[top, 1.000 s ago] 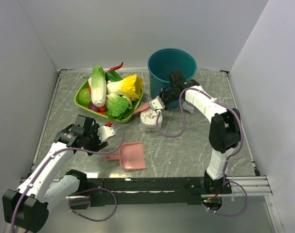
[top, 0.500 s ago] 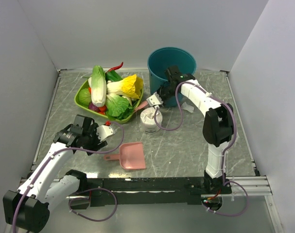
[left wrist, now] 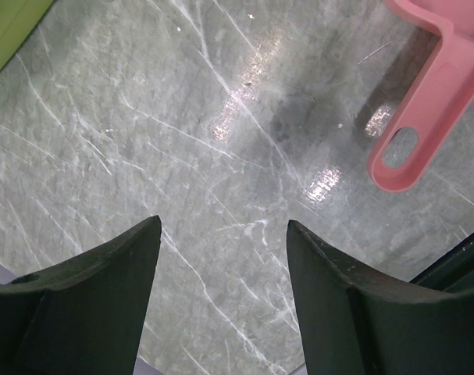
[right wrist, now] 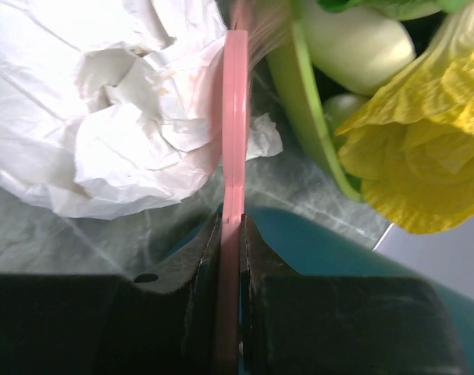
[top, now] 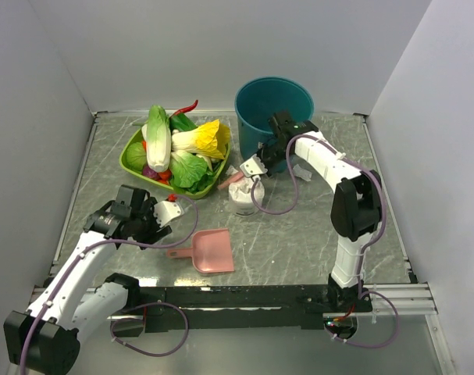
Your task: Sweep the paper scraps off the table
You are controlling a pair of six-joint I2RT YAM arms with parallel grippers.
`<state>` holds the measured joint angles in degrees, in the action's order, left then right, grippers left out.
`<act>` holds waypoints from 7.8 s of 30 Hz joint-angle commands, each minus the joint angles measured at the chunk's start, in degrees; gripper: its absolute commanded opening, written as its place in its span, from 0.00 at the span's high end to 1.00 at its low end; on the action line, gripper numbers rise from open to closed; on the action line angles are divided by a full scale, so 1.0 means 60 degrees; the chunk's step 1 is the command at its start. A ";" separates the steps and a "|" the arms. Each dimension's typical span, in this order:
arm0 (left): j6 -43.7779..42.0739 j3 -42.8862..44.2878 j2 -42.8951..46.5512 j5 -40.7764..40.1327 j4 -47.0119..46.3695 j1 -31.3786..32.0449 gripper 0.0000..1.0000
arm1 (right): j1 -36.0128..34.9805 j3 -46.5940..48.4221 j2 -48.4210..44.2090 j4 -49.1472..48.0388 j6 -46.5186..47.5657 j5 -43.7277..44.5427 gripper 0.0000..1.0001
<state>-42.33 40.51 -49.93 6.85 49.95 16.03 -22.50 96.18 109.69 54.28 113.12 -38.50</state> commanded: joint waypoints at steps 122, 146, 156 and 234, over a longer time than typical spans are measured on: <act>0.0214 0.0177 0.1056 0.0587 0.0229 -0.0255 0.30 | -0.1918 -0.1498 -0.1918 0.0369 0.0674 -0.0848 1.00; 0.0170 0.0074 0.1188 0.0675 0.0155 -0.0255 0.30 | -0.0835 0.0302 -0.0763 -0.0272 0.0320 0.1832 1.00; 0.0638 -0.0073 0.1203 0.0366 0.0112 -0.0255 0.04 | -0.0849 0.0582 0.0453 -0.0639 0.0775 0.2008 1.00; 0.3977 0.1846 -0.2093 0.0280 -0.0604 -0.0796 0.04 | -0.2664 -0.5044 -0.6652 -0.3143 -1.0885 0.0528 1.00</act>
<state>-21.65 50.74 -63.46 9.19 48.77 13.10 -34.94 66.70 72.40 39.18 49.58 -27.49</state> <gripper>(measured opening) 0.966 0.167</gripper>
